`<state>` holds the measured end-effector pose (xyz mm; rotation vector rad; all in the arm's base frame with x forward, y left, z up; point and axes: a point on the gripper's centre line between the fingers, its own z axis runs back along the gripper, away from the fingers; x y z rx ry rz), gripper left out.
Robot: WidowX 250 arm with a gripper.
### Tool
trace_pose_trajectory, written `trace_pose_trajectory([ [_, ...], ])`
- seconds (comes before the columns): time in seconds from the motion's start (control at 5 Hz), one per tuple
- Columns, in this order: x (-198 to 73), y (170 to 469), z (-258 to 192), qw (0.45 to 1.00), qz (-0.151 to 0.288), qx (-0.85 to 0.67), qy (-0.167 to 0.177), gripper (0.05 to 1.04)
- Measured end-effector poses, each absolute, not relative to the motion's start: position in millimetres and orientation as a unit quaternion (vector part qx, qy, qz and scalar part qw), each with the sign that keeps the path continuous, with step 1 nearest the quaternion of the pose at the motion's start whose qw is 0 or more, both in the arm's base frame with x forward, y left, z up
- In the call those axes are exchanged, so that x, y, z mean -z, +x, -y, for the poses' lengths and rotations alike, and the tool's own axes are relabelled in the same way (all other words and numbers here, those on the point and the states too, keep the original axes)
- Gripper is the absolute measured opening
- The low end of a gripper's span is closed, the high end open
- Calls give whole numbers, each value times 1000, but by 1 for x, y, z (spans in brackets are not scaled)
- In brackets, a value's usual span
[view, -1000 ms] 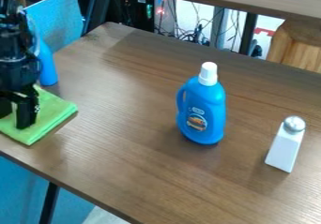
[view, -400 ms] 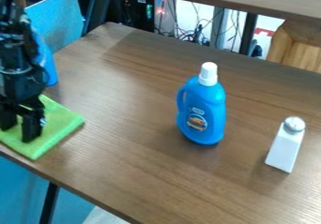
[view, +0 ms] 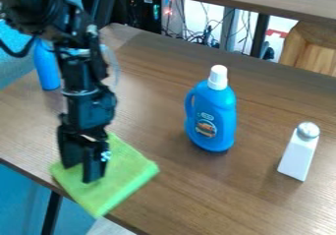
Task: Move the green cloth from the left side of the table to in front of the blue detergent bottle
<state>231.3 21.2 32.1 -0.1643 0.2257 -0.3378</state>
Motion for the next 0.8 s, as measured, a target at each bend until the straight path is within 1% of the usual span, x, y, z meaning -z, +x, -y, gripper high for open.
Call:
trace_pose_trajectory([
  [0.2,-31,231,16,973,-108,184,-82,1001],
  [0.4,-26,227,33,976,-106,165,-93,1001],
  [0.6,-29,224,33,980,-98,145,-94,1001],
  [0.8,-52,223,7,989,-53,105,-91,1001],
])
